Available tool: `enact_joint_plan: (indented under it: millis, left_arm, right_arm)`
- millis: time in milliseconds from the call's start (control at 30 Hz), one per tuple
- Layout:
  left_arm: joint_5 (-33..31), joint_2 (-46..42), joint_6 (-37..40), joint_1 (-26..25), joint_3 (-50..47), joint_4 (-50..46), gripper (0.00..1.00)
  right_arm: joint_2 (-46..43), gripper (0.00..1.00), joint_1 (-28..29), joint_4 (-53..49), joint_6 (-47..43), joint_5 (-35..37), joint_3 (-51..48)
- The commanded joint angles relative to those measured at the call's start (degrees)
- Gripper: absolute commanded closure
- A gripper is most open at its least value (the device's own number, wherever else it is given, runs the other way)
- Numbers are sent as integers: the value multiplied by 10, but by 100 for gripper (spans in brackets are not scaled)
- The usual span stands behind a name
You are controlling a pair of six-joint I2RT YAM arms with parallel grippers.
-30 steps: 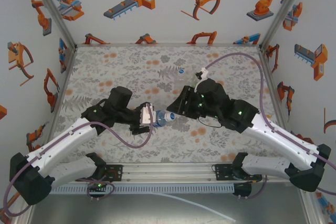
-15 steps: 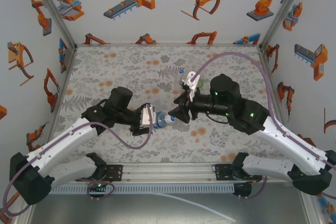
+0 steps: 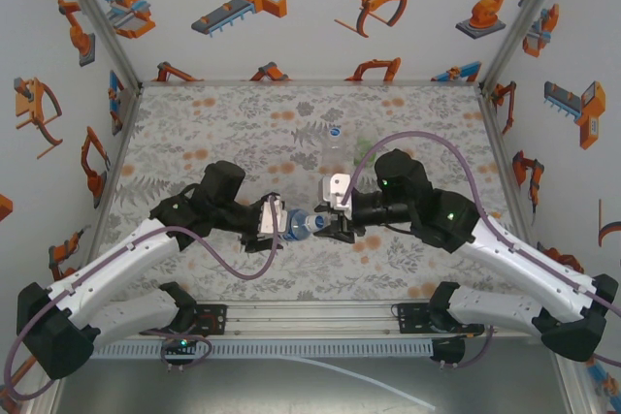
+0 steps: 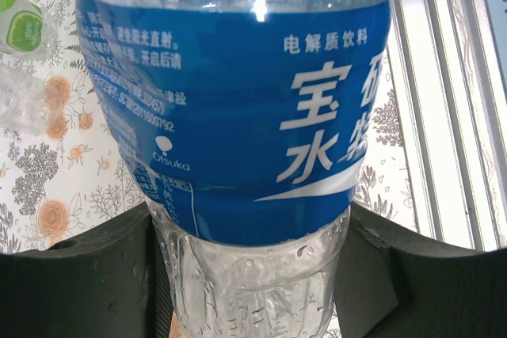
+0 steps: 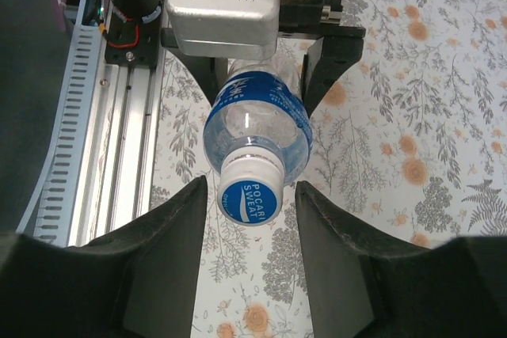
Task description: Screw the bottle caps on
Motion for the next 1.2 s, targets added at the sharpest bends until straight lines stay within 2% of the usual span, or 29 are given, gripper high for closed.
enact_joint_plan:
  millis: [0, 133, 200, 267, 367, 433, 500, 633, 700, 767, 867, 1033, 1100, 1167]
  left_arm:
    - [27, -10, 15, -3, 15, -10, 100]
    - [26, -10, 14, -5, 15, -11, 100]
    - [26, -10, 14, -4, 15, -11, 100]
    - [21, -9, 13, -5, 15, -11, 100]
    - [-6, -5, 7, -6, 18, -11, 100]
    - [-22, -5, 4, -6, 19, -10, 100]
    - [-30, -7, 3, -6, 18, -7, 100]
    - [-32, -8, 2, -7, 17, -5, 100]
    - [-32, -7, 1, -7, 18, -5, 100]
    - [-31, -8, 1, -8, 17, -5, 100]
    - [-30, -7, 1, -9, 17, -4, 100]
    - [-31, -9, 0, -12, 16, -5, 100]
    - [-31, -10, 1, -12, 16, -5, 100]
    - [-30, -10, 2, -13, 16, -5, 100]
  right_arm:
    - [-12, 57, 3, 18, -14, -17, -6]
    - [-12, 70, 3, 30, 6, -2, -11]
    - [-12, 77, 3, 47, 48, 20, -14]
    - [-15, 86, 3, 83, 133, 59, -28]
    - [-18, 95, 4, 138, 343, 165, -58]
    - [-18, 100, 4, 121, 507, 251, -60]
    - [-17, 100, 4, 77, 659, 310, -53]
    - [-20, 100, 4, 4, 966, 357, -69]
    - [-18, 100, 5, 28, 1025, 336, -84]
    - [-9, 100, 5, 25, 1040, 329, -78]
    - [6, 96, 4, -1, 1003, 334, -51]
    - [-3, 74, 4, 4, 894, 359, -24]
    - [-13, 62, 4, 17, 825, 371, -15]
    - [-21, 56, 4, 34, 742, 370, -6]
